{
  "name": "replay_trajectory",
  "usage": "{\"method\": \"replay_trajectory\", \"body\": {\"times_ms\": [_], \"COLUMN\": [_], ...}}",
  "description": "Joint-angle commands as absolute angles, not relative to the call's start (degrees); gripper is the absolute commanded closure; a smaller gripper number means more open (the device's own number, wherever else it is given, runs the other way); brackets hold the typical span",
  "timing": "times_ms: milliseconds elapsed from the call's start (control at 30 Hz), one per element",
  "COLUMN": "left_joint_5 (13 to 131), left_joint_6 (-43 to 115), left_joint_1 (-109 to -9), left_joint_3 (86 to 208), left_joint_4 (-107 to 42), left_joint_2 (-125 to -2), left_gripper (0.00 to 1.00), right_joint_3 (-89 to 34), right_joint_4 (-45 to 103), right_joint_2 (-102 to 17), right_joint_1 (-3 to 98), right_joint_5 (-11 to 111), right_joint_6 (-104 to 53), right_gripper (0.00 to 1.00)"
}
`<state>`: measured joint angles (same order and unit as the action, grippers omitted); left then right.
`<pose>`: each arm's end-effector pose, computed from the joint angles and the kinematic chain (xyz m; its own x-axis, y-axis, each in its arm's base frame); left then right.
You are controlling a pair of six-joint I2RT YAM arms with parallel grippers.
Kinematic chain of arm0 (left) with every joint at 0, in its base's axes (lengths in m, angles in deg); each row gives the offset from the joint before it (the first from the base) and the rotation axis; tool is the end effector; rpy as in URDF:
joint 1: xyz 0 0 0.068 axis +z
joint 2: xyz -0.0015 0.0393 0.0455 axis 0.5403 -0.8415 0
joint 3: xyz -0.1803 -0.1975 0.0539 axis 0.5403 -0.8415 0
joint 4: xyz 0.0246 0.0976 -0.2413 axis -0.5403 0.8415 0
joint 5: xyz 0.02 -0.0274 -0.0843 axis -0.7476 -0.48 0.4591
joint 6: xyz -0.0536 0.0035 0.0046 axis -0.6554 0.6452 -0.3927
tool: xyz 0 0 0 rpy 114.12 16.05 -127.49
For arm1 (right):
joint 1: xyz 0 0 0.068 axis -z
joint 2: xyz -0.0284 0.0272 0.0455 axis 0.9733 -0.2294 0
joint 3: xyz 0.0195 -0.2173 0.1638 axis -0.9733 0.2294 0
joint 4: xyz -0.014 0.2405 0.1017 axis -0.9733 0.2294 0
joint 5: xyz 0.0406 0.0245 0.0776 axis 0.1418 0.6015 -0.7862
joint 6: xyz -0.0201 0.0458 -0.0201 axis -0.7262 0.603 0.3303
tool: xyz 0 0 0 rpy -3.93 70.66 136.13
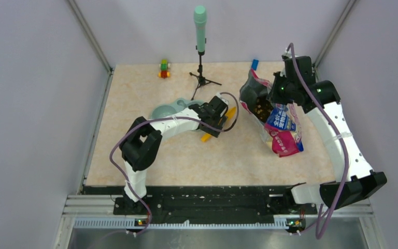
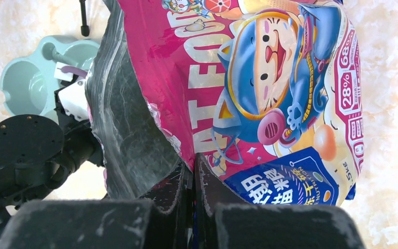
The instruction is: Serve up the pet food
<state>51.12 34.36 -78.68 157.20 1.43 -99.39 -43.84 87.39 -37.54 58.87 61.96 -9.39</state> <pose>0.2916 -0.2904 0.1983 -0.7339 0.4415 -0.5163 0.4739 0.8772 0.0765 0.2427 0.0754 0.4214 -0.6959 0.1821 -0.6947 0.0173 0.9713 0.2373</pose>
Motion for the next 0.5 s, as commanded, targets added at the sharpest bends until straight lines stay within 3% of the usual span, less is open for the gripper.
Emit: {"method": "replay_trajectory", "body": {"times_ms": [0, 167, 367, 467], "left_joint_5": [52.5, 55.6, 54.2, 55.1], "left_joint_6": [34.5, 31.2, 29.1, 29.3], "left_joint_1": [-78.8, -78.8, -78.8, -78.8], "left_joint_3": [156.8, 153.9, 150.2, 148.0], "left_joint_4": [-2.3, -3.3, -3.5, -5.2], "left_joint_2": [-98.0, -96.9, -95.7, -95.3], "left_gripper": [0.33, 0.45, 0.39, 0.46], "right_joint_3": [-43.6, -43.5, -43.7, -43.7], "right_joint_4": [84.3, 84.0, 83.5, 83.2], "right_joint_2": [-36.6, -36.6, -37.0, -37.2], "right_joint_1": [58.4, 58.3, 58.3, 58.3], "right_joint_5": [60.5, 60.5, 59.6, 59.1], "right_joint_6": [-8.7, -9.0, -9.3, -9.6], "right_gripper": [1.0, 1.0, 1.0, 1.0]}}
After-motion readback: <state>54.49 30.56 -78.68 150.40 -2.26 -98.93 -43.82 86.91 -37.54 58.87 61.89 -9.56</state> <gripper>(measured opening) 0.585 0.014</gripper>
